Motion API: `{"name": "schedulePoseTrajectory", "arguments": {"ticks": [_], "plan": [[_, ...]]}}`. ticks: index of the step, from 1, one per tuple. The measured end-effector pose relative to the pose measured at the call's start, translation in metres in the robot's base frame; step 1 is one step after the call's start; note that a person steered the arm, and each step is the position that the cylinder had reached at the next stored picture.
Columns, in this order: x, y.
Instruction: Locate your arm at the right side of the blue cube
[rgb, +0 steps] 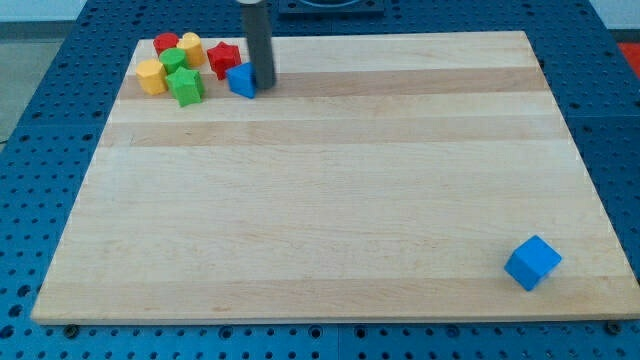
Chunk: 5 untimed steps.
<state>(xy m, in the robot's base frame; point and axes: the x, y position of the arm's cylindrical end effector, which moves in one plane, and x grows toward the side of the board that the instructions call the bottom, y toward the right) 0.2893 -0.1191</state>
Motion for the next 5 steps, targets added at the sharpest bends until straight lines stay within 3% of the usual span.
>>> {"name": "schedulePoseTrajectory", "arguments": {"ticks": [2, 3, 5], "plan": [[0.006, -0.053], [0.036, 0.017], [0.097, 0.237]]}}
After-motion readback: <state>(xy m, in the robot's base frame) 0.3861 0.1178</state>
